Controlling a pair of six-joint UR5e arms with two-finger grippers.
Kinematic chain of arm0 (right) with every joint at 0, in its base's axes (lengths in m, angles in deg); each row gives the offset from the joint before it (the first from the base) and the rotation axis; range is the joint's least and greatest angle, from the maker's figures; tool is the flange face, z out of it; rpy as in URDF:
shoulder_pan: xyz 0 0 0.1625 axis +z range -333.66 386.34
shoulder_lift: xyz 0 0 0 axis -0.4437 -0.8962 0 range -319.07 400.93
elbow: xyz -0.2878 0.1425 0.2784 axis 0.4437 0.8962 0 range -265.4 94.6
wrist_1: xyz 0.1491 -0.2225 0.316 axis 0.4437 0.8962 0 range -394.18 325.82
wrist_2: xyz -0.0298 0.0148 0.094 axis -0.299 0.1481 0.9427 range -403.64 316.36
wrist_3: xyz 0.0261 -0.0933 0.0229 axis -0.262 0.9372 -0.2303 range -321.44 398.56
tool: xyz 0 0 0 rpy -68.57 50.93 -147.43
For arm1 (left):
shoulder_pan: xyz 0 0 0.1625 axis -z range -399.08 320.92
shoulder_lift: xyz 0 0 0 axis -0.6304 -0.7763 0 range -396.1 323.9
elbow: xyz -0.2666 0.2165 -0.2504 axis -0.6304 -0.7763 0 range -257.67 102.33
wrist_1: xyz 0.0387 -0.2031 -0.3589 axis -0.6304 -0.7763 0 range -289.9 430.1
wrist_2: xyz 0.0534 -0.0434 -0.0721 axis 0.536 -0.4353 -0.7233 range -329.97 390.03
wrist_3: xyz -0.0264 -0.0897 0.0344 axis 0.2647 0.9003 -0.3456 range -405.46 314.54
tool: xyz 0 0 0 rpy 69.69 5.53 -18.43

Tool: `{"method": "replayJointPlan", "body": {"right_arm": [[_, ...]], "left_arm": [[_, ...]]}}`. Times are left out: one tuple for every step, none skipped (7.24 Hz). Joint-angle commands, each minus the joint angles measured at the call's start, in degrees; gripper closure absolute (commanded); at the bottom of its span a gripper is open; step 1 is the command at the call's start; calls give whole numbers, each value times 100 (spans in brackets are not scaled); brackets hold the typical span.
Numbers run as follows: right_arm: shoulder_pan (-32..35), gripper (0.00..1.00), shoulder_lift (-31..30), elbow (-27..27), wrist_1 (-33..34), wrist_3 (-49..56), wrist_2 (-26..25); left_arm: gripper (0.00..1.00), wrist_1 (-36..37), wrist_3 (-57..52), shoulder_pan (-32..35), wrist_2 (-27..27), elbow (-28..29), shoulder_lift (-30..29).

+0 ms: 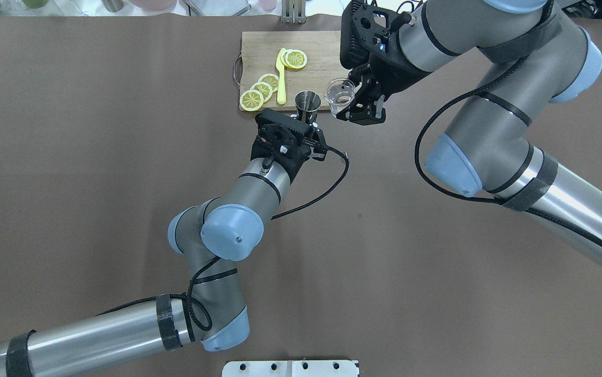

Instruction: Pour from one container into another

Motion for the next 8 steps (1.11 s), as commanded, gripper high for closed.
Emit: {"method": "replayJointPlan", "body": {"right_arm": [[83,100,112,177,-1,2,47],[161,100,252,370,-1,11,108],[188,100,323,511,-1,150,100],[215,100,367,582,7,186,109],[206,100,376,591,42,213,109],[197,100,394,583,69,213,126],[197,100,464,591,165,230,144],[197,100,490,574,244,239,153]], "left_arm": [[100,6,0,0,2,18,-47],[100,15,0,0,2,18,-65],[100,6,0,0,2,18,-65],[100,15,0,0,2,18,-65],[100,15,0,0,2,27,-65],[100,15,0,0,2,35,-65],[100,15,0,0,2,35,-74],[100,24,0,0,2,44,-83]]}}
